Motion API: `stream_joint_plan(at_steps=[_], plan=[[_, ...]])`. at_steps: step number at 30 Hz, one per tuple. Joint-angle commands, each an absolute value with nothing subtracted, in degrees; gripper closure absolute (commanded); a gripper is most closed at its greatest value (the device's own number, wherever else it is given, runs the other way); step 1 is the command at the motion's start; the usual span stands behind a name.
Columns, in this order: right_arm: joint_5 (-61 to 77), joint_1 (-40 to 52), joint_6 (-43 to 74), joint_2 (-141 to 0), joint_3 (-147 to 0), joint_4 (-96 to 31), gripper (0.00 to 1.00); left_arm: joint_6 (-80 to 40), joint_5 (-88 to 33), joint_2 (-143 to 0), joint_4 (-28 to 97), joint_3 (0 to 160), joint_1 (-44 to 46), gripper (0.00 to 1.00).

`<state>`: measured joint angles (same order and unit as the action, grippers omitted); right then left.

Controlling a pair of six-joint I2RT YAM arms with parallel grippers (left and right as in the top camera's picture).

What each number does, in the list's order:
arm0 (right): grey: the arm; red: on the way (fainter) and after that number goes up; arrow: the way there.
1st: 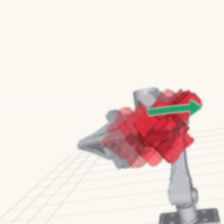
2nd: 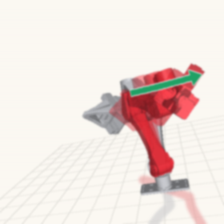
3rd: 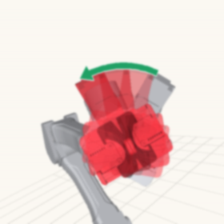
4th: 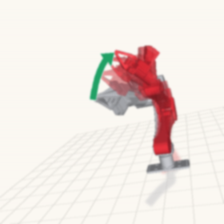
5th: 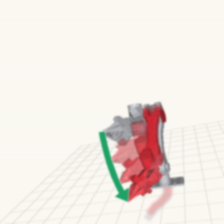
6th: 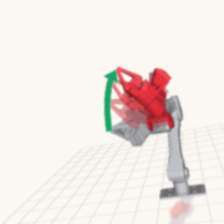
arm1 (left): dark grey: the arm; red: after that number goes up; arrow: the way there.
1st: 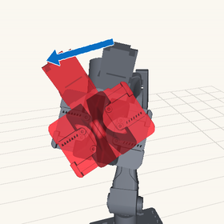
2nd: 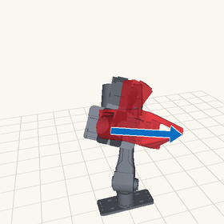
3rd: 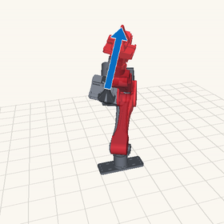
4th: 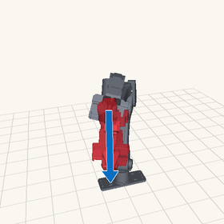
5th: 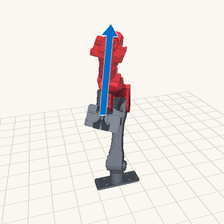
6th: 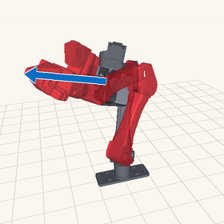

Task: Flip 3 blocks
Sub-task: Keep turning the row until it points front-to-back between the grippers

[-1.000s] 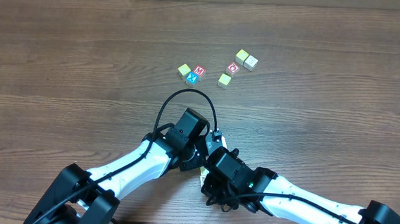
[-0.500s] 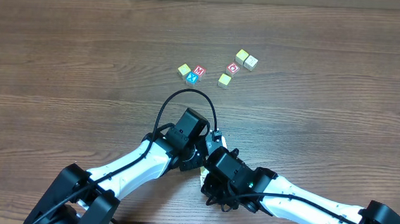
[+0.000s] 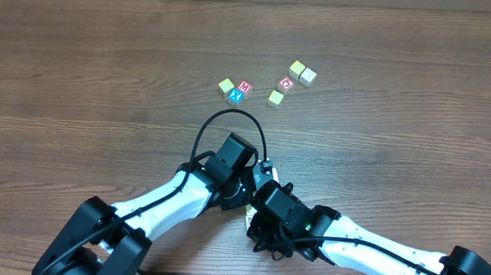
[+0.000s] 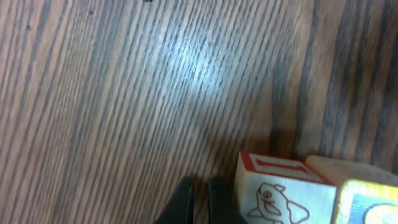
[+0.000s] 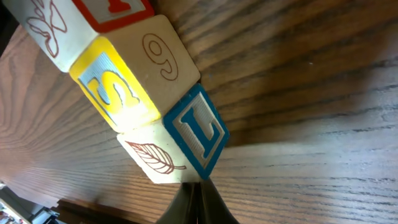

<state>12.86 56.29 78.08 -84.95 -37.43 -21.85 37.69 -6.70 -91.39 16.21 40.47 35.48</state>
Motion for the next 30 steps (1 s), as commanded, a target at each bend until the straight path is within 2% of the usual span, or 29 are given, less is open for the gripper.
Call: stream_joint_plan(at_steps=[1, 30], plan=[[9.65, 56.25, 78.04, -85.01, -37.80, -20.64, 0.96, 38.04, -8.62, -94.83, 17.02, 39.86, 35.90, 0.96], [9.65, 56.25, 78.02, -85.01, -37.80, -21.28, 0.96, 35.73, -6.85, -95.24, 14.66, 39.92, 34.61, 0.96]])
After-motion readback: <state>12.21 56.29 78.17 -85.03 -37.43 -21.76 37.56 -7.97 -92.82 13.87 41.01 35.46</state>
